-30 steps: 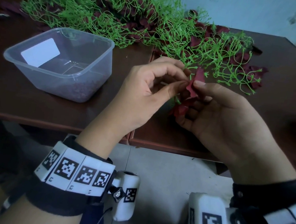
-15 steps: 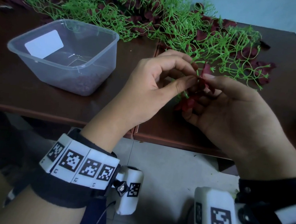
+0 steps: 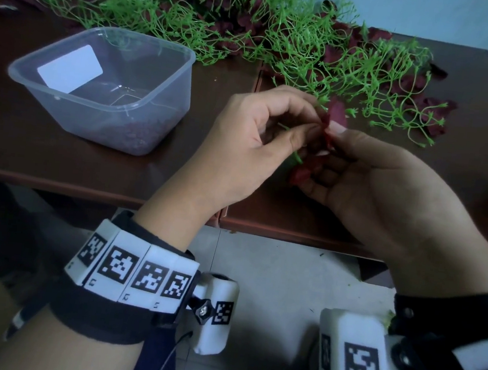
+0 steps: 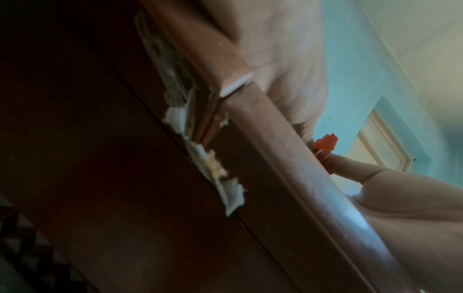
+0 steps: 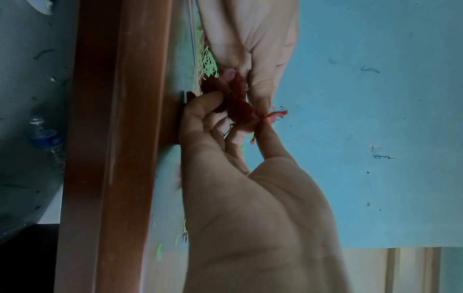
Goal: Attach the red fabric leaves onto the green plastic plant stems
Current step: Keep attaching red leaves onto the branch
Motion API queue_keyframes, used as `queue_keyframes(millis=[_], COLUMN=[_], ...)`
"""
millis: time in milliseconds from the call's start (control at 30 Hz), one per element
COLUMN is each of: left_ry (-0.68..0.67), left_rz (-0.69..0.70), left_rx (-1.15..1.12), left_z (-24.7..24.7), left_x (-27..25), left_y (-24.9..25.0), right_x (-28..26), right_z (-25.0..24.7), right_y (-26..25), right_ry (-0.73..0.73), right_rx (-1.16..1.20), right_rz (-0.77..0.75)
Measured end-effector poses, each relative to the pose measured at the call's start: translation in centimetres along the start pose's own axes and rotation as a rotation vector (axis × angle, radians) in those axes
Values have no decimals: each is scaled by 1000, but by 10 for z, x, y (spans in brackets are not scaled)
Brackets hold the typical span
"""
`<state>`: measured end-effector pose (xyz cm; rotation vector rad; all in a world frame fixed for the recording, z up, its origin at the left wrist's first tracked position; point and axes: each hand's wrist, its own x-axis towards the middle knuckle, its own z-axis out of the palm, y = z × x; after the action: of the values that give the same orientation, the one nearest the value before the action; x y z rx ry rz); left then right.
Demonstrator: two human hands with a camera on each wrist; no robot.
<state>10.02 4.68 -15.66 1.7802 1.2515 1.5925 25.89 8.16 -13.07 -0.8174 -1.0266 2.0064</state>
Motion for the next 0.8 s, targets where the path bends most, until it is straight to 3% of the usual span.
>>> queue_keyframes(millis=[800], left_ry=[25], left_rz=[8], left_rx=[-26], left_z=[-2], left_x=[-2], left_y=[1], right_x=[-2], right_z=[-2], right_y=[-4], right_ry=[-33], right_rx=[59], right_rz=[30])
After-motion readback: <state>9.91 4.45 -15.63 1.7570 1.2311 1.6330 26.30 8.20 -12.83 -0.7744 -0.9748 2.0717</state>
